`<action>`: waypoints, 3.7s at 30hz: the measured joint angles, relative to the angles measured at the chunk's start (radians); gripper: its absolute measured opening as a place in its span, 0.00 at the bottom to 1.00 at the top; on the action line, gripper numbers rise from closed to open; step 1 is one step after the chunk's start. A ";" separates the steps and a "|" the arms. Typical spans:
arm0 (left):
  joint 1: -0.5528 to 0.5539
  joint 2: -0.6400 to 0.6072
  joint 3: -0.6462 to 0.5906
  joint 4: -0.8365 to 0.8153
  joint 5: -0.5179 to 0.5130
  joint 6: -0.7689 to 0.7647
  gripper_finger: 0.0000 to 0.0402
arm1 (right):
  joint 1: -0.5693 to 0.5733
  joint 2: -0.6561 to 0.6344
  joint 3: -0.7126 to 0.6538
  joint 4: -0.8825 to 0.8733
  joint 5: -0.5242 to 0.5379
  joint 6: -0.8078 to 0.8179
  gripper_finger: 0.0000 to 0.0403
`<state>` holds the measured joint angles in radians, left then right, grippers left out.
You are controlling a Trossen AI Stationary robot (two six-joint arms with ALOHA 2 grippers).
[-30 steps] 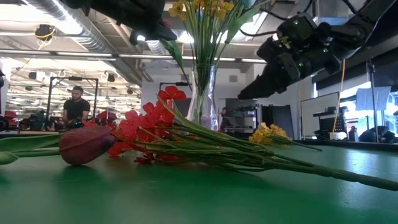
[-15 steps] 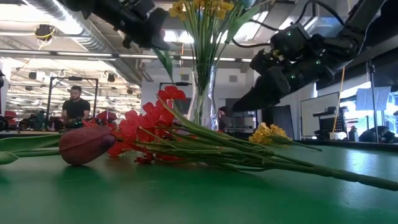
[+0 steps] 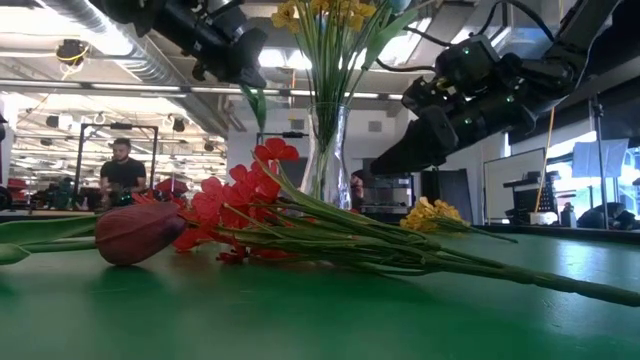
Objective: Sort flowers into vase by color
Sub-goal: Put the top red tulip into the pink vase, then put the top red flowers into the pink vase
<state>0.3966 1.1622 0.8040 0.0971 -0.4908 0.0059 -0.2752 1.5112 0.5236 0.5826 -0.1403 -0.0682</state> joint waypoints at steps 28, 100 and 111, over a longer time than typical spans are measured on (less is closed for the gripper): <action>-0.136 -0.167 0.000 -0.289 -0.147 -0.054 0.60 | 0.000 0.000 0.001 -0.007 0.000 0.019 0.60; -0.831 0.243 -0.219 -0.803 0.221 -1.368 0.58 | 0.000 0.000 0.001 0.008 0.044 0.014 0.60; -0.827 0.245 -0.217 -0.839 0.212 -1.418 0.04 | 0.000 0.000 0.001 0.010 0.045 0.014 0.60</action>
<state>-0.4309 1.4073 0.5872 -0.7415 -0.2789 -1.4120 -0.2752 1.5112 0.5243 0.5922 -0.0956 -0.0541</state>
